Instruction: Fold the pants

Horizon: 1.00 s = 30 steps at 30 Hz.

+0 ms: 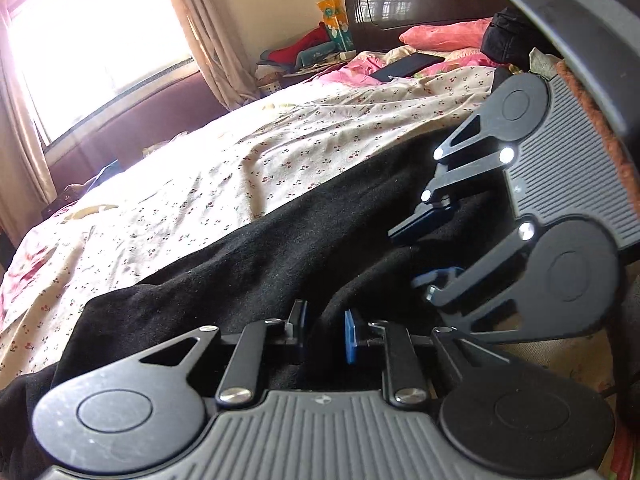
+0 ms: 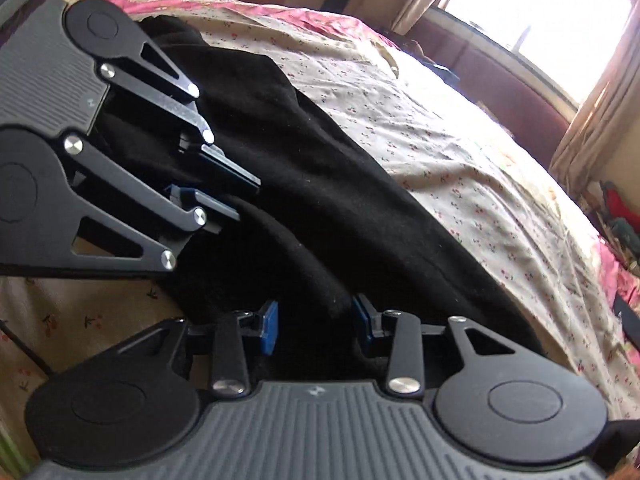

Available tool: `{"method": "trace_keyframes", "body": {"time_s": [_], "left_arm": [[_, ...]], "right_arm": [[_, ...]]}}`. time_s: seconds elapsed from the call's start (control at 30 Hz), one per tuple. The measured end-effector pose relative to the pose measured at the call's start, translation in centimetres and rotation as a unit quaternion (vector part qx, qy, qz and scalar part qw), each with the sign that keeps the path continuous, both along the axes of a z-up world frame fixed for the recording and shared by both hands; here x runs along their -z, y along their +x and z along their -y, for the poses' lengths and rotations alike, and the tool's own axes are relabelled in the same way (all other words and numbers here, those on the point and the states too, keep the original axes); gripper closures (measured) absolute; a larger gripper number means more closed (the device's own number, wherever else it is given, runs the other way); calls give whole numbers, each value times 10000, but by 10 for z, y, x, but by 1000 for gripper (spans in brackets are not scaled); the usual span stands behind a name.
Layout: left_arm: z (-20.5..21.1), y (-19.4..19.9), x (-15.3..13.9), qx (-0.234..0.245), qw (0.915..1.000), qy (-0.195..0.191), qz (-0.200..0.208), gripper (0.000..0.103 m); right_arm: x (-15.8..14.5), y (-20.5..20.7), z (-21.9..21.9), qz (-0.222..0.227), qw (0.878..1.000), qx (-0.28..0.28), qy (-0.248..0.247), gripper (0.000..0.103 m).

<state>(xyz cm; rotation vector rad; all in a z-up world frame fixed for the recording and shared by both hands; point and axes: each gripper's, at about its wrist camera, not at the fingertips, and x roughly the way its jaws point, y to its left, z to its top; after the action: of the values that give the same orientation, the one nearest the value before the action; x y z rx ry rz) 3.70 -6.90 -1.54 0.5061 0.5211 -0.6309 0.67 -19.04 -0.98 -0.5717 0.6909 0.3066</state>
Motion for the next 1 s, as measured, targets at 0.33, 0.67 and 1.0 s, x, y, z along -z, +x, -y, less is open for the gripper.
{"method": "trace_keyframes", "body": {"time_s": [0.33,0.67,1.0], "left_arm": [[-65,-37,-13,-54,9975,538,448,57],[-61,-32,2,-208,9857,1426,876,55],[-119,-10,26,-1023,9580,2529,888,56]], "right_arm": [[-64,11,28,-321,9743,1101,1939,99],[-82,6,20,-280,9807,1007,1651,99],[-23,-29,2,-829,9841,895,1294,99]]}}
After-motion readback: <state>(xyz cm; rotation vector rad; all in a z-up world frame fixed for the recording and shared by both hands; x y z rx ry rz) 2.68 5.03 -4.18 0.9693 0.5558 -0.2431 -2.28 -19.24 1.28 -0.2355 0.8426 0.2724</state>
